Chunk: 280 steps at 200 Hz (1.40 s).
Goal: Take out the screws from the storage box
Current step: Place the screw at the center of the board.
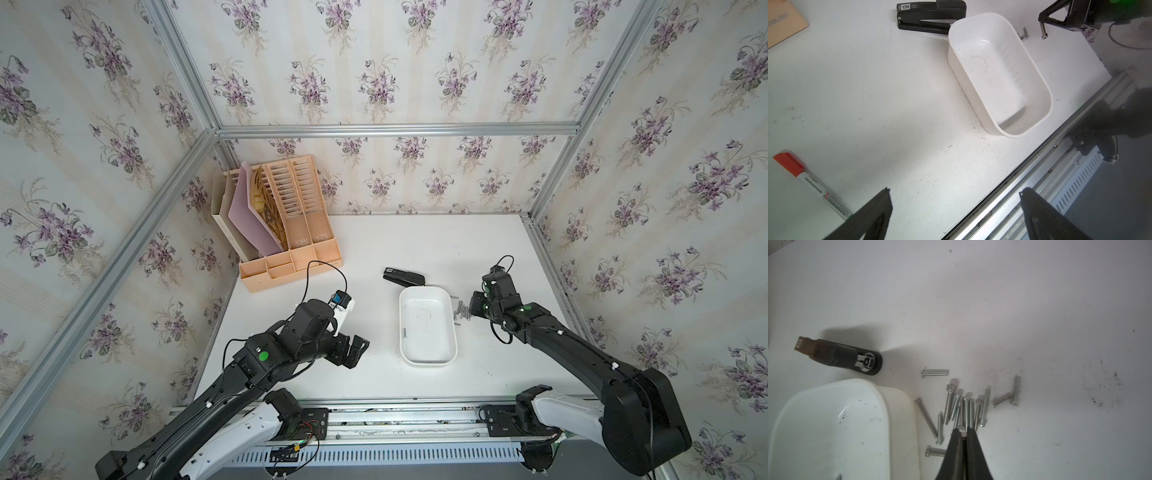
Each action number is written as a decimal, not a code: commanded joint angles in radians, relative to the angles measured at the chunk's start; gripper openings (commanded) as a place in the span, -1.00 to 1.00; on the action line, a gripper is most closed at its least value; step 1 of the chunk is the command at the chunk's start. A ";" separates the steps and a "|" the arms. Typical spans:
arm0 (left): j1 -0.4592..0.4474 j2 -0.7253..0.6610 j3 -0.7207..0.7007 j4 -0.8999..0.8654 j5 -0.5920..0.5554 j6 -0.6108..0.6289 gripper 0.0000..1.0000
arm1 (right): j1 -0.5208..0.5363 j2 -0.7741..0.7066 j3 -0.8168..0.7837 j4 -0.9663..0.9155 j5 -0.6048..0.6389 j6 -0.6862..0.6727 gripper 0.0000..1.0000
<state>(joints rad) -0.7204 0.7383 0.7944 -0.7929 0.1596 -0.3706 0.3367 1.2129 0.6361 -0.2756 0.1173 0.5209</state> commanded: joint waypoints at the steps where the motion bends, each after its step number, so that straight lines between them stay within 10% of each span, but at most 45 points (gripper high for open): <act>1: 0.001 -0.001 0.006 -0.007 -0.012 -0.006 0.98 | -0.053 0.051 0.000 -0.028 -0.029 0.024 -1.00; 280: 0.004 -0.069 0.020 0.003 0.051 0.004 0.98 | -0.091 0.178 0.030 -0.007 -0.151 -0.025 -0.69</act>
<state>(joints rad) -0.7162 0.6800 0.8131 -0.8154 0.1757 -0.3775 0.2459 1.4181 0.6586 -0.3008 -0.0154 0.5121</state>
